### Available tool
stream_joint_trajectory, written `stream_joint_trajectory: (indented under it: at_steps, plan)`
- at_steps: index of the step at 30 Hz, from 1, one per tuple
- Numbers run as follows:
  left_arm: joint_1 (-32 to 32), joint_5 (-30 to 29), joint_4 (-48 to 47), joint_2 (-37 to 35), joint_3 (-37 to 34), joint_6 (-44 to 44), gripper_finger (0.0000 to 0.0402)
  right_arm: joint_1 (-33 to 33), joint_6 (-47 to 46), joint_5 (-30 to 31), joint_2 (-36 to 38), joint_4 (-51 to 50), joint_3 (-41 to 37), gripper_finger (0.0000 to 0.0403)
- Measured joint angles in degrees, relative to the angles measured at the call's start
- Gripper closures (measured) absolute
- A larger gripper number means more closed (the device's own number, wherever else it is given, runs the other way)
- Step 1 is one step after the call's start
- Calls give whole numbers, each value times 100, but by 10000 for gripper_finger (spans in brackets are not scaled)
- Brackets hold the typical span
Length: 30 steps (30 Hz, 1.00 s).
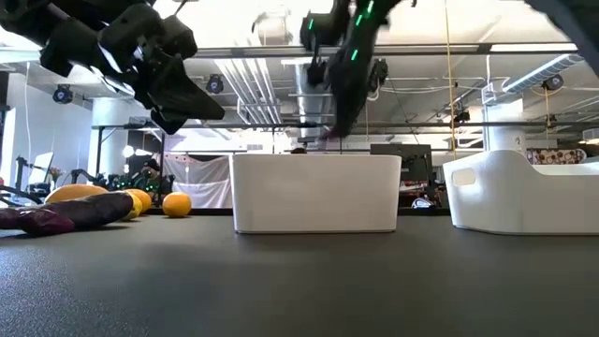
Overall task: Sort produce into baskets
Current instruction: Put the eggplant into the right white bin
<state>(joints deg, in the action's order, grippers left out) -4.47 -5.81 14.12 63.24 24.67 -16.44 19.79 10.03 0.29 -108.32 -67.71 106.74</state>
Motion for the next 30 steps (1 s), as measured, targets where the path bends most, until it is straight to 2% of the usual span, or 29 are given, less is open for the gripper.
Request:
stream_joint_trajectory:
  at_steps: [5,7,10,15,19,22,25,28,30]
  plan:
    - [-90,-125,50,2,0,501,401,-814,-1252,111,840,-635,-535,334]
    - [-79,-196,103,3,0,851,401,-1197,-1851,497,1257,-698,-932,332]
    - [-74,-599,353,9,0,1402,401,-1759,-2886,1033,1898,-878,-1613,330]
    - [-66,-1294,1268,130,-2,2503,401,-2683,-5042,1326,2879,-940,-3007,333]
    - [-68,-1317,2300,414,-2,2887,401,-3325,-6714,1325,3468,-888,-4177,328]
    - [-68,-1255,2792,682,-2,2883,401,-3665,-7815,1328,3709,-456,-5003,325]
    - [-69,-863,3154,941,-2,2695,401,-3830,-8236,1319,3710,450,-5657,325]
    - [-88,-668,3430,1105,-2,2393,401,-3831,-8049,1150,3563,1282,-6031,324]
    - [-119,-668,3454,1132,-2,2302,397,-3816,-7762,1045,3419,1445,-6116,318]
